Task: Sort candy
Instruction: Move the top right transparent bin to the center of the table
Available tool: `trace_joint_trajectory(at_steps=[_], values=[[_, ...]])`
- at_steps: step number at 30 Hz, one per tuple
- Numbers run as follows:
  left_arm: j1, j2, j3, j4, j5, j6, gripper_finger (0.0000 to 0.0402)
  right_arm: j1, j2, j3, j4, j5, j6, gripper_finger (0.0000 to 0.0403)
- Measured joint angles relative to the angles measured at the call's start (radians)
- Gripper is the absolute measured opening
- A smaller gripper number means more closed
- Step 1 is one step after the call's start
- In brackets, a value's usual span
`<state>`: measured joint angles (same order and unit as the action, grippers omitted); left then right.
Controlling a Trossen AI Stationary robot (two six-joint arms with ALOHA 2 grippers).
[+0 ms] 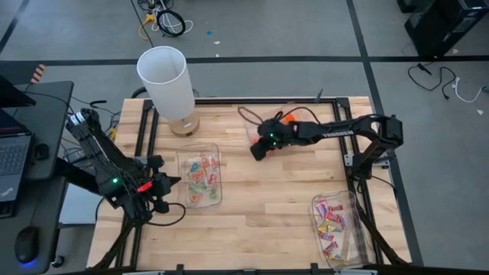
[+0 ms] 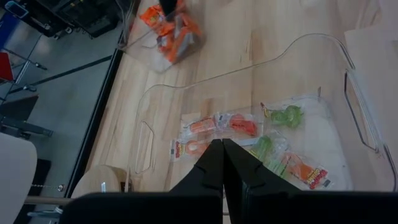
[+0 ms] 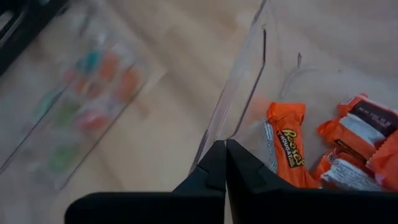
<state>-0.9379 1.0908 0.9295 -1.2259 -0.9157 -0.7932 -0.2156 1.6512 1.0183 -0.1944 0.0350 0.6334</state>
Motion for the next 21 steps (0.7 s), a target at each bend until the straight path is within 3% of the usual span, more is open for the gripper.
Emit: trace_joint_trajectory(at_steps=[17, 21], values=[[0.000, 0.000, 0.000, 0.002, 0.000, 0.000, 0.0000, 0.221, 0.000, 0.000, 0.021, -0.041, 0.018, 0.0000], [0.000, 0.000, 0.000, 0.002, 0.000, 0.000, 0.0000, 0.261, 0.000, 0.000, 0.014, -0.099, 0.012, 0.0000]])
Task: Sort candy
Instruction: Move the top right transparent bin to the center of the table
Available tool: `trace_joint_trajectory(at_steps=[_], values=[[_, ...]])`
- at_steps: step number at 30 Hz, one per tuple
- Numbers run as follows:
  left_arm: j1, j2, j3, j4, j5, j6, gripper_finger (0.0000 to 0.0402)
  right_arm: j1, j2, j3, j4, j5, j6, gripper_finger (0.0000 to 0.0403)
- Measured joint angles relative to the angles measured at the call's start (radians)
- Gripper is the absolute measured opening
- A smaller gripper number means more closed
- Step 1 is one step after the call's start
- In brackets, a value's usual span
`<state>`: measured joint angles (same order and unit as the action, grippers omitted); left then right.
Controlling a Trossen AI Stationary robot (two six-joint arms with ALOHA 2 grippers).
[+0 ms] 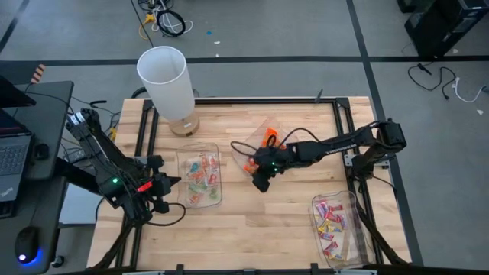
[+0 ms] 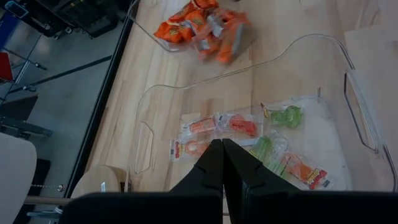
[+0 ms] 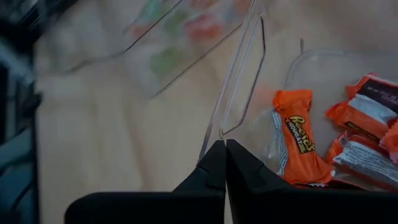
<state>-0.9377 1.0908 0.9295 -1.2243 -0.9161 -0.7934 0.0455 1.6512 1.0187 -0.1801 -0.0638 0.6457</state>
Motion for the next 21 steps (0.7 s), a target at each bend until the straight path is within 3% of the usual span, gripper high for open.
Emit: trace_joint_trajectory(at_steps=[9, 21], values=[[0.000, 0.000, 0.000, 0.000, 0.000, 0.000, 0.0000, 0.083, 0.000, 0.000, -0.004, -0.140, -0.036, 0.0000], [0.000, 0.000, 0.000, 0.000, 0.000, 0.000, 0.0000, 0.182, -0.008, 0.000, -0.077, -0.265, 0.086, 0.0000]])
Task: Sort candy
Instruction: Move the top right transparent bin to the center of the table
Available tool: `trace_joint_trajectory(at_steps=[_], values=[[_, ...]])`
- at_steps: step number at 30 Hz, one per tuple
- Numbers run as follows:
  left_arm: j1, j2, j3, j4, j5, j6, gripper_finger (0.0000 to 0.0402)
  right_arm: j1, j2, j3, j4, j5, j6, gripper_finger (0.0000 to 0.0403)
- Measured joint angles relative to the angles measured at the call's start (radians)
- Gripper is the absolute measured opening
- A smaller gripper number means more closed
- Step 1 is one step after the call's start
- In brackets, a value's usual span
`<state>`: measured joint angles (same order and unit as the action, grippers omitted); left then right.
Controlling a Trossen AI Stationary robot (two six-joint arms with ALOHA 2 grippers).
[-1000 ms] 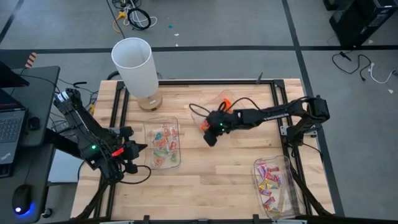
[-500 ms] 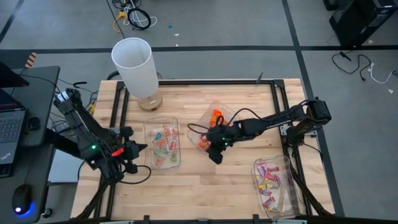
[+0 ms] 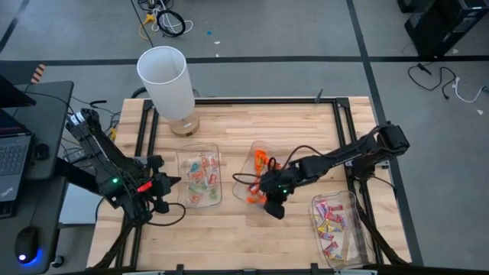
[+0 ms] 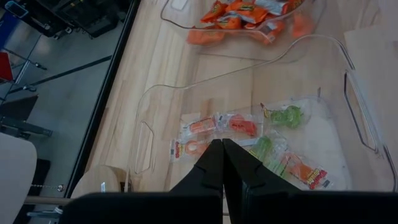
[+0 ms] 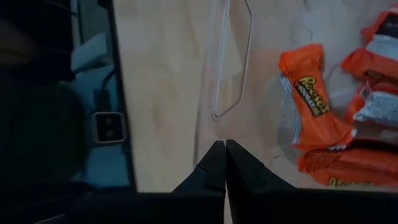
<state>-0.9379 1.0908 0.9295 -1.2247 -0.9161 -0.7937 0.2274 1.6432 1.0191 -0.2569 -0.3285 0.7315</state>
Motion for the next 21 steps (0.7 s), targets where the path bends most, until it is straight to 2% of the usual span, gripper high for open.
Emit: trace_joint_trajectory(at_steps=[9, 16, 21], values=[[0.000, 0.000, 0.000, -0.001, 0.005, -0.028, 0.0000, 0.000, -0.130, 0.001, -0.129, -0.008, 0.104, 0.0000], [0.000, 0.000, 0.000, -0.001, 0.015, -0.030, 0.0000, -0.040, -0.298, 0.001, -0.541, 0.219, 0.254, 0.0000], [0.000, 0.000, 0.000, -0.001, 0.006, -0.030, 0.0000, -0.086, -0.326, 0.001, -0.803, 0.395, 0.334, 0.0000]])
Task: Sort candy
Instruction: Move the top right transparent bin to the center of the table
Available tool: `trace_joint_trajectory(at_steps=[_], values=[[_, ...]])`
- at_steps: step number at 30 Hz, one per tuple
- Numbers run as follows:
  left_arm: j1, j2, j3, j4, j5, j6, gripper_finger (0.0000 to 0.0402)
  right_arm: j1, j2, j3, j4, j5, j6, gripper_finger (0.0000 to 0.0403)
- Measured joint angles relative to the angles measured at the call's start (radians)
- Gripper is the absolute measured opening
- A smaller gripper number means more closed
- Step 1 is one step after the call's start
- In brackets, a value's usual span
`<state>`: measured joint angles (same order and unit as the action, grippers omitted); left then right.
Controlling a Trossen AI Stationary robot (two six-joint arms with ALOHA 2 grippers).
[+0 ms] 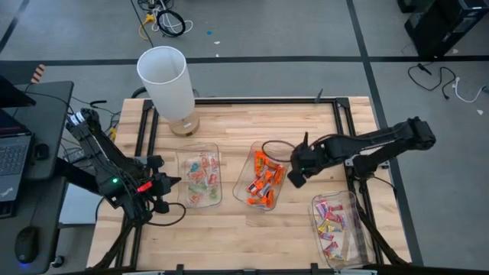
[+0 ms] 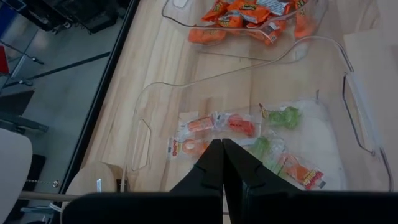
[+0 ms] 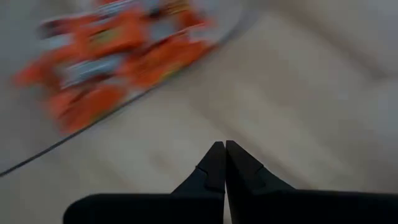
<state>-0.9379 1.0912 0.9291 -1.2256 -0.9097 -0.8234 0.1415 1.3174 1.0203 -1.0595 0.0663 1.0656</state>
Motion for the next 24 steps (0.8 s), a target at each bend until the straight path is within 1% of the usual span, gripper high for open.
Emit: trace_joint_trajectory(at_steps=[2, 4, 9, 15, 17, 20, 24], values=[[0.000, 0.000, 0.000, -0.001, -0.004, 0.001, 0.0000, -0.026, 0.018, 0.000, -0.028, 0.041, -0.018, 0.0000], [0.000, 0.000, 0.000, -0.001, -0.006, 0.003, 0.0000, -0.052, 0.047, 0.000, -0.020, 0.053, -0.066, 0.0000], [0.000, 0.000, 0.000, -0.001, -0.006, 0.001, 0.0000, -0.110, 0.150, 0.000, -0.002, 0.049, -0.176, 0.0000], [0.000, 0.000, 0.000, -0.001, 0.004, 0.000, 0.0000, -0.120, 0.231, 0.000, 0.103, 0.031, -0.258, 0.0000], [0.000, 0.000, 0.000, 0.000, 0.043, -0.003, 0.0000, -0.120, 0.238, 0.000, 0.140, 0.027, -0.271, 0.0000], [0.000, 0.000, -0.017, -0.001, 0.110, -0.048, 0.0000, -0.122, 0.238, 0.000, 0.192, 0.037, -0.286, 0.0000], [0.000, 0.000, -0.070, -0.005, 0.251, -0.150, 0.0000, -0.139, 0.241, 0.000, 0.251, 0.046, -0.319, 0.0000]])
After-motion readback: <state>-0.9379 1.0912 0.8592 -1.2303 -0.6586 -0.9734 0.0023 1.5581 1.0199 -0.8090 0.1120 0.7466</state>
